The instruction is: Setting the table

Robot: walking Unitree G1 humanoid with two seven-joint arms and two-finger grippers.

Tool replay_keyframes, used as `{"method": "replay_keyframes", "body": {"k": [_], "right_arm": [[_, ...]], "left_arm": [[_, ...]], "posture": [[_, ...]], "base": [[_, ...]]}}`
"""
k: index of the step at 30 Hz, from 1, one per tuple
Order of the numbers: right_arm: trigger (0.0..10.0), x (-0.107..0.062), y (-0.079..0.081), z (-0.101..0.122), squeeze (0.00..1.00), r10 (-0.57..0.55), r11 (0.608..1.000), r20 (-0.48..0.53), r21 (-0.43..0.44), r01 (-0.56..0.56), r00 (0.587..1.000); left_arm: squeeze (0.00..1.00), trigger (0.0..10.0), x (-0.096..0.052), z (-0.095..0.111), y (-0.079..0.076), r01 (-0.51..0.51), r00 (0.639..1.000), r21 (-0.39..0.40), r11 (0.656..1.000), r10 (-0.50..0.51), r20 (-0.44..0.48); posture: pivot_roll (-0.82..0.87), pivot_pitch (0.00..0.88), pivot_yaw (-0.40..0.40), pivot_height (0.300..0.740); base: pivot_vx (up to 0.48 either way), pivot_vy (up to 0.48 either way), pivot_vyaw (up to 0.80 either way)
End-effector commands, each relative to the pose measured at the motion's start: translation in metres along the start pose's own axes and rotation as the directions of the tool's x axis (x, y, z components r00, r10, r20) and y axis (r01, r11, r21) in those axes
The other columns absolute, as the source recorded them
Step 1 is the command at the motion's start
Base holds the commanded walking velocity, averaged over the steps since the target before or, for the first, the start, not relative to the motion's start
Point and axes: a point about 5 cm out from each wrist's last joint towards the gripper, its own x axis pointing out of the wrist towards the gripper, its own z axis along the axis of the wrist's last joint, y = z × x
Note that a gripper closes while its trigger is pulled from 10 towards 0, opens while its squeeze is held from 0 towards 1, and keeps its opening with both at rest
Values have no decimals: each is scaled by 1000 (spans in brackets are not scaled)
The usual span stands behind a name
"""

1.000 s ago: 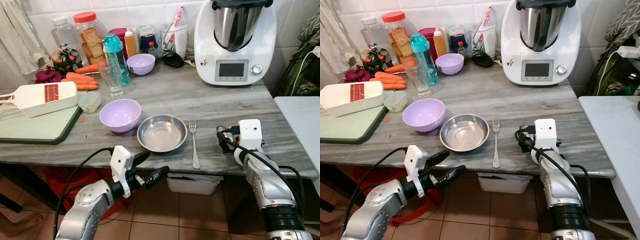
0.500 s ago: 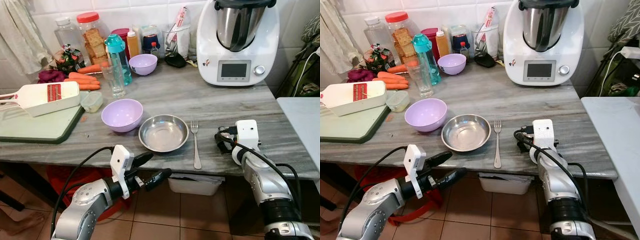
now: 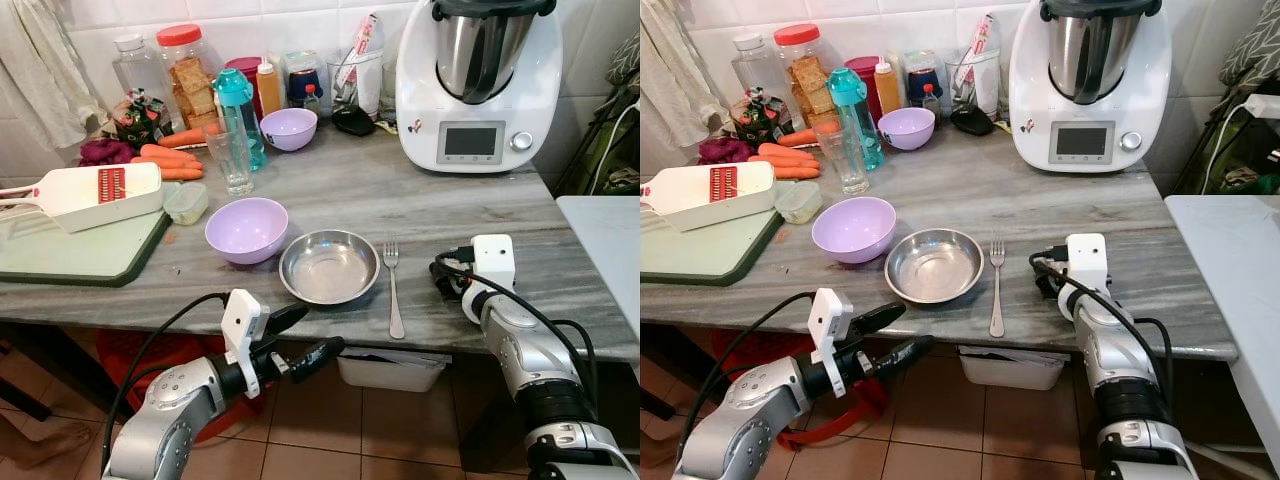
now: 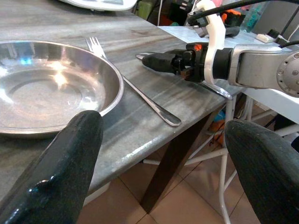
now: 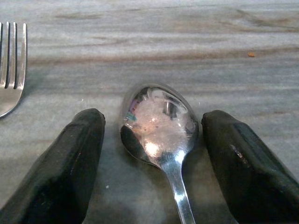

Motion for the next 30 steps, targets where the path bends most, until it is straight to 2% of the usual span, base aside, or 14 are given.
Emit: {"method": "replay_keyframes", "body": {"k": [1, 30], "right_arm": [[0, 2, 1, -4, 0, 4, 1000, -22, 14, -4, 1000], [0, 2, -4, -9, 0, -19, 999, -33, 27, 20, 999]], "left_arm": [[0, 10000, -2, 4, 1, -9, 1000, 11, 1000, 9, -2], [0, 10000, -2, 4, 1, -11, 1000, 10, 1000, 11, 1]], "posture": [[16, 0, 103, 740], [15, 0, 103, 740]], "base": [[0, 0, 0], [0, 0, 0]]}}
